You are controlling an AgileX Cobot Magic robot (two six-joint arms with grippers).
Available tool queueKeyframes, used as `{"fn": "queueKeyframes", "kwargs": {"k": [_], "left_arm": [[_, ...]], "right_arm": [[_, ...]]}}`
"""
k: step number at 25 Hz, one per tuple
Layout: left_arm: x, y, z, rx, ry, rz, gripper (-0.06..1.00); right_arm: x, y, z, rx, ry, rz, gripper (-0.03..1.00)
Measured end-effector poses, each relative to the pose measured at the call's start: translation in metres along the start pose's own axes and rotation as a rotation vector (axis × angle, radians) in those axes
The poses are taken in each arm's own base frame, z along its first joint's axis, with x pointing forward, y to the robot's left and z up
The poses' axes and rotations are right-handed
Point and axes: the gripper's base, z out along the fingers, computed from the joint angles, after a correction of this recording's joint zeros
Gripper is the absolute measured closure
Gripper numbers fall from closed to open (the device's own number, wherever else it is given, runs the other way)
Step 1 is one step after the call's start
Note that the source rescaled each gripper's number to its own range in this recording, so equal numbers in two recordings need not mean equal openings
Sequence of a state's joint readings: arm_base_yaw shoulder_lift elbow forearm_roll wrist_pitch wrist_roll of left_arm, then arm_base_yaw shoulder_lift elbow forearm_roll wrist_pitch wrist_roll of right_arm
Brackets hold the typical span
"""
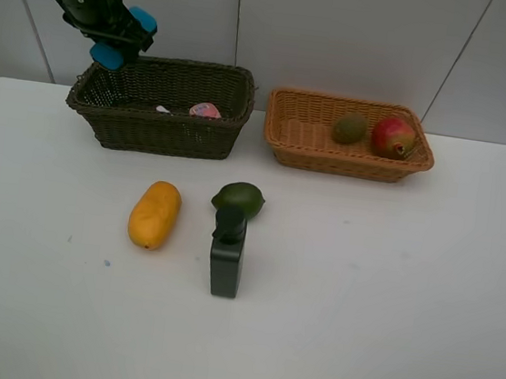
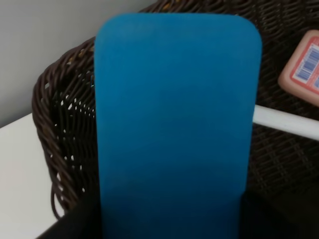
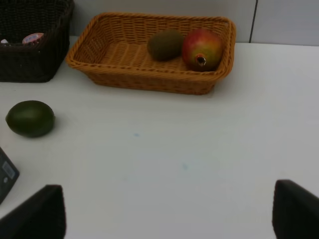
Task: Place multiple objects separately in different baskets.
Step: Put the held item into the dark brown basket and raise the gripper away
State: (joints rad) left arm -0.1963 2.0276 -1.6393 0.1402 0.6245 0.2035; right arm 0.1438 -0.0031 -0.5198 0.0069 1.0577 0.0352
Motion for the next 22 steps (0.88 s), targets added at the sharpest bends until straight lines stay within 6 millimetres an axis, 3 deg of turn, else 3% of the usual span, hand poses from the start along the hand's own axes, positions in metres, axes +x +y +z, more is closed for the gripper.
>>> {"fn": "queueKeyframes", "kwargs": {"k": [8, 22], "left_arm": [[0.004, -0.008, 0.043, 0.017, -0.021, -0.005, 0.63], [0.008, -0.01, 0.049, 0.036, 0.007, -0.02, 0.63]], "right_arm": [[0.0, 0.0, 0.0, 0.0, 0.0, 0.0, -0.03], [0.0, 0.0, 0.0, 0.001, 0.0, -0.001, -0.03]]}}
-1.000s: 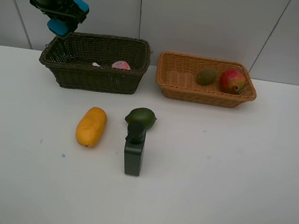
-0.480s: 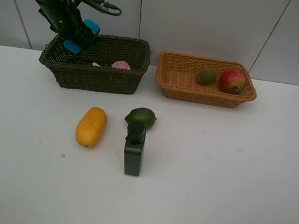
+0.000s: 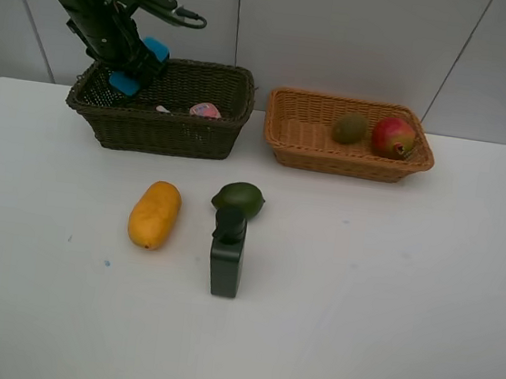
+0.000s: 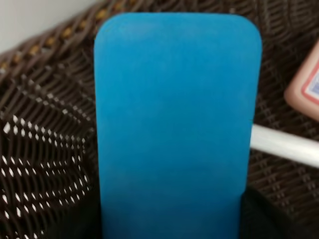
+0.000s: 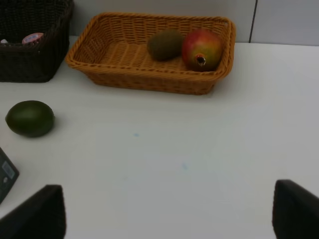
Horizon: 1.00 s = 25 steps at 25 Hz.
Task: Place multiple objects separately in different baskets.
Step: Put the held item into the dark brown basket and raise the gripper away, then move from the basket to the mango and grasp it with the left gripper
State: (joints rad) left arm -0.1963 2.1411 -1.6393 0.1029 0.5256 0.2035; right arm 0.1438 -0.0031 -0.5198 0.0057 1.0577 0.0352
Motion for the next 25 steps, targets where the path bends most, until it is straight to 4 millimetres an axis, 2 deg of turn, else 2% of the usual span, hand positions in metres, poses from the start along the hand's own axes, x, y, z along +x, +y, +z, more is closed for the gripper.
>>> {"fn": "queueKeyframes", "kwargs": {"k": [1, 2, 5, 7, 12, 18, 25], "left_arm": [[0.0007, -0.0002, 0.0005, 0.002, 0.007, -0.001, 0.63], [0.0015, -0.0004, 0.0005, 0.003, 0.015, -0.001, 0.56], [0.0021, -0.0005, 0.0005, 0.005, 0.022, -0.012, 0.1], [0.0022, -0.0005, 0.0005, 0.004, 0.024, -0.026, 0.0], [0.0022, -0.0005, 0.0005, 0.004, 0.024, -0.03, -0.05], [-0.0055, 0.0015, 0.0004, -0.017, -0.062, -0.023, -0.05], [-0.0049, 0.0011, 0.0004, -0.012, -0.055, -0.028, -0.05]], "right_arm": [[0.0, 0.0, 0.0, 0.0, 0.0, 0.0, -0.03], [0.0, 0.0, 0.0, 0.0, 0.0, 0.0, -0.03], [0.0, 0.0, 0.0, 0.0, 0.0, 0.0, -0.03], [0.0, 0.0, 0.0, 0.0, 0.0, 0.0, -0.03], [0.0, 0.0, 0.0, 0.0, 0.0, 0.0, -0.03], [0.0, 0.0, 0.0, 0.0, 0.0, 0.0, -0.03], [0.0, 0.0, 0.0, 0.0, 0.0, 0.0, -0.03]]}}
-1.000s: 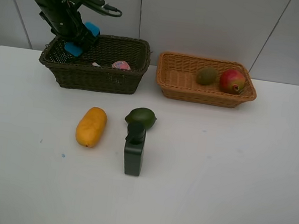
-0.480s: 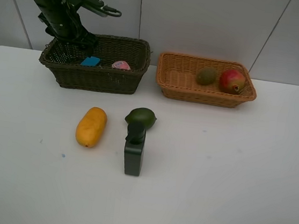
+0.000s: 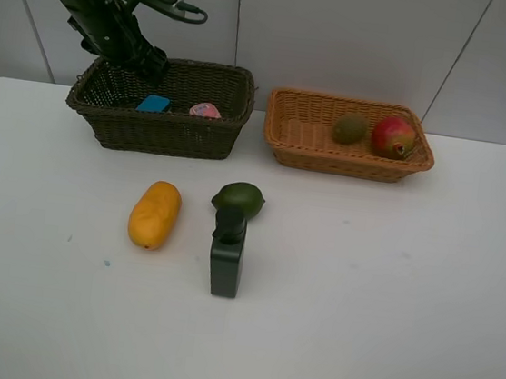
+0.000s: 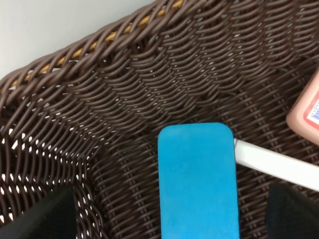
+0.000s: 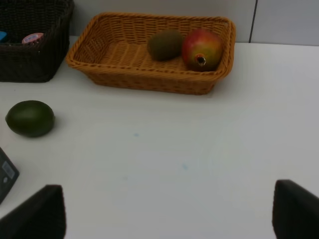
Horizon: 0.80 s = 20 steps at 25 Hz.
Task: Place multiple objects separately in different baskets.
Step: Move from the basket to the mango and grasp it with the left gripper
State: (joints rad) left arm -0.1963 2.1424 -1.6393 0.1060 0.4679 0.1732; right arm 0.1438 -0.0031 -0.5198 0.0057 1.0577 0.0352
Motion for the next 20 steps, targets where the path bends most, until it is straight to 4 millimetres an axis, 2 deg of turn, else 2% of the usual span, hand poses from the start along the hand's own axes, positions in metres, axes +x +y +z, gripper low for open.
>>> {"fn": "queueKeyframes", "kwargs": {"k": [3, 7, 13, 20], "left_arm": [[0.001, 0.0, 0.0, 0.002, 0.013, 0.001, -0.05], [0.003, 0.001, -0.014, 0.012, 0.067, -0.01, -0.05], [-0.004, 0.003, -0.063, 0.04, 0.087, -0.075, -0.05], [-0.004, -0.001, -0.11, 0.117, 0.13, -0.144, -0.06]], "right_arm": [[0.0, 0.0, 0.0, 0.0, 0.0, 0.0, -0.03], [0.0, 0.0, 0.0, 0.0, 0.0, 0.0, -0.03], [0.0, 0.0, 0.0, 0.0, 0.0, 0.0, -0.03], [0.0, 0.0, 0.0, 0.0, 0.0, 0.0, -0.03]]}}
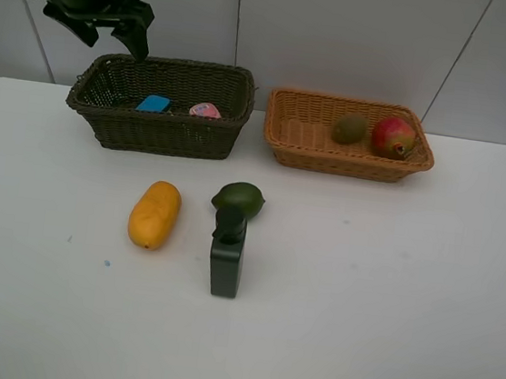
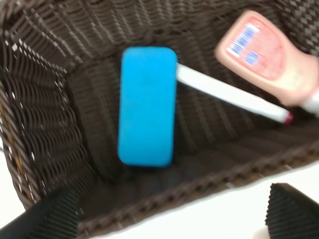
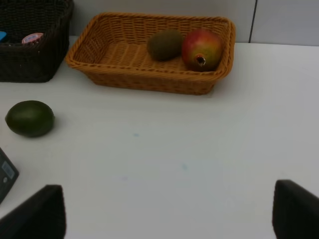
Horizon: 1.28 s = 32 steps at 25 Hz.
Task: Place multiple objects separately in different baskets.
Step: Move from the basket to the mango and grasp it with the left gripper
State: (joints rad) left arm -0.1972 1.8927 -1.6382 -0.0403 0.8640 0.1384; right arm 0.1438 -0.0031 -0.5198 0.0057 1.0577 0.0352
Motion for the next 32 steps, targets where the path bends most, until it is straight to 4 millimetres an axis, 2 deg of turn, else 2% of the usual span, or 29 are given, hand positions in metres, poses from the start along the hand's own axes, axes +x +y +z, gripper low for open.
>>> {"fn": "queueKeyframes", "kwargs": {"k": [6, 11, 14, 17, 24, 32], "left_arm": [[0.018, -0.008, -0.033, 0.037, 0.032, -0.029, -0.06], [0.043, -0.04, -0.046, 0.073, 0.059, 0.013, -0.06], [0.059, -0.06, -0.044, 0.095, 0.082, 0.031, -0.06], [0.069, -0.07, -0.039, 0.103, 0.096, 0.011, -0.06], [0.094, -0.075, -0.018, 0.106, 0.193, -0.123, -0.06], [0.111, -0.077, 0.0, 0.122, 0.191, -0.238, -0.06]], "right_arm": [[0.0, 0.0, 0.0, 0.0, 0.0, 0.0, -0.03], [0.0, 0.0, 0.0, 0.0, 0.0, 0.0, -0.03], [0.0, 0.0, 0.0, 0.0, 0.0, 0.0, -0.03], [0.0, 0.0, 0.0, 0.0, 0.0, 0.0, -0.03], [0.0, 0.0, 0.0, 0.0, 0.0, 0.0, -0.03], [0.0, 0.0, 0.0, 0.0, 0.0, 0.0, -0.03]]}}
